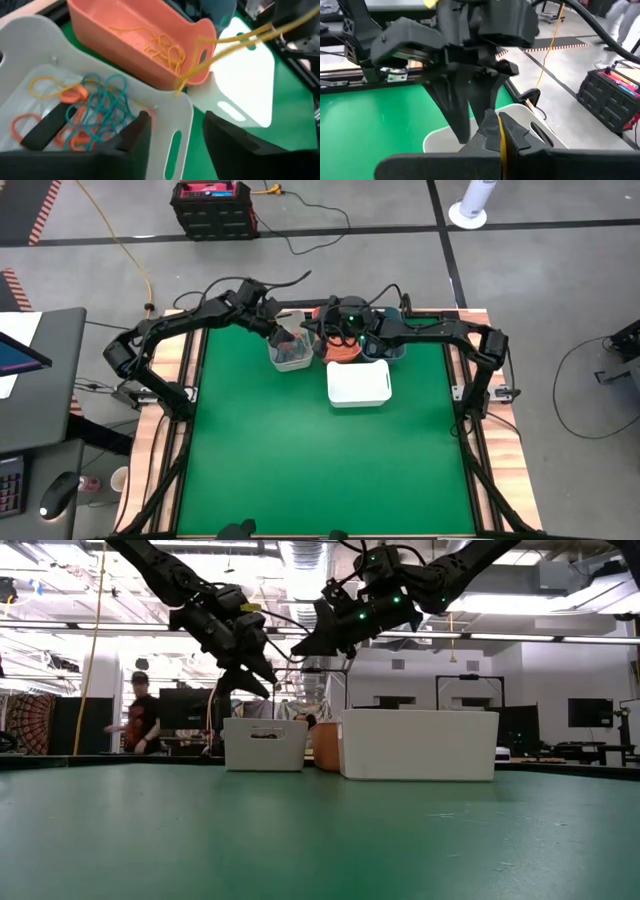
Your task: Sort rubber bands into baskets
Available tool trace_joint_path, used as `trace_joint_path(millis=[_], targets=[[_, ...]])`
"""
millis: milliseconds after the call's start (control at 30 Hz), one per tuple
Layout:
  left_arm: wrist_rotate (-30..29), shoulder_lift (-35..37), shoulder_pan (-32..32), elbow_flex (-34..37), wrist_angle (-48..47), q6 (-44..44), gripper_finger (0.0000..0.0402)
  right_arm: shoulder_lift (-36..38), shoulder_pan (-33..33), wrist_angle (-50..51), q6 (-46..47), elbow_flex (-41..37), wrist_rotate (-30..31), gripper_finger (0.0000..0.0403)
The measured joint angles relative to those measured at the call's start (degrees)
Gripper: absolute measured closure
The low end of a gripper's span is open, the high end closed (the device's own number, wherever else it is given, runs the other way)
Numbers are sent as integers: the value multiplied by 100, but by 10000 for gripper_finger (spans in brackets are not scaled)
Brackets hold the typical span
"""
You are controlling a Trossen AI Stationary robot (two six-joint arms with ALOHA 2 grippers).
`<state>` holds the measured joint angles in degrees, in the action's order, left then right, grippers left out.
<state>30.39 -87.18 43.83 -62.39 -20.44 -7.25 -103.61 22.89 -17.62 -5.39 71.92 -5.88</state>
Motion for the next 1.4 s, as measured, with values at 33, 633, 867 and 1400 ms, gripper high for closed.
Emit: trace_joint_path(millis=[33,633,867,1400], targets=[[1,0,10,0,-49,38,219,0,19,32,2,0,9,389],[-9,0,90,0,-479,179,201,654,629,2040,311,0,587,386],[-1028,-55,-59,0,-445,294,201,416,687,2526,947,2,340,339],[-1374,-2115,-144,-1645,-1646,1141,251,792,1050,3964,1274,715,-116,123]])
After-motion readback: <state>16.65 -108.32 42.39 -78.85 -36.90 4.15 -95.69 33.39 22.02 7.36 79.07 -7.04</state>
